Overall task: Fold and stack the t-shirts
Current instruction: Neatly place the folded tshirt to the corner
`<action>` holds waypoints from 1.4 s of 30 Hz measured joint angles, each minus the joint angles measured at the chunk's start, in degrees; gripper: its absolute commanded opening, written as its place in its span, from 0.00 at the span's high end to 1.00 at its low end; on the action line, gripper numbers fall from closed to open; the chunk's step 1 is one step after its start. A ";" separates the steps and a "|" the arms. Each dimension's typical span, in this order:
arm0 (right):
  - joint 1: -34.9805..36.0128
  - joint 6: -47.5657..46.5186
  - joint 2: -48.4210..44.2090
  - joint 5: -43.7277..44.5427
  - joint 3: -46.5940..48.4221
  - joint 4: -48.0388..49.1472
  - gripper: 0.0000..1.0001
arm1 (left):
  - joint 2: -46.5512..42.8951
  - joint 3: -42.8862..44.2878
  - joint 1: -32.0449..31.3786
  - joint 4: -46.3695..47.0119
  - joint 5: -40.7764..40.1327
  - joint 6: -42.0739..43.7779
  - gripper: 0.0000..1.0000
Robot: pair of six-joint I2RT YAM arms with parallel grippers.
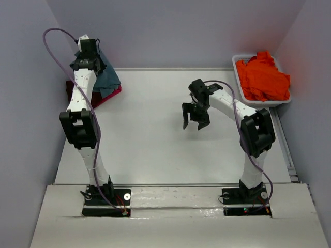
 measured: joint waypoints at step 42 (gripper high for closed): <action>0.00 -1.05 6.80 -0.68 2.10 -2.08 0.19 | 3.19 -9.70 11.54 4.00 -5.16 -9.90 0.02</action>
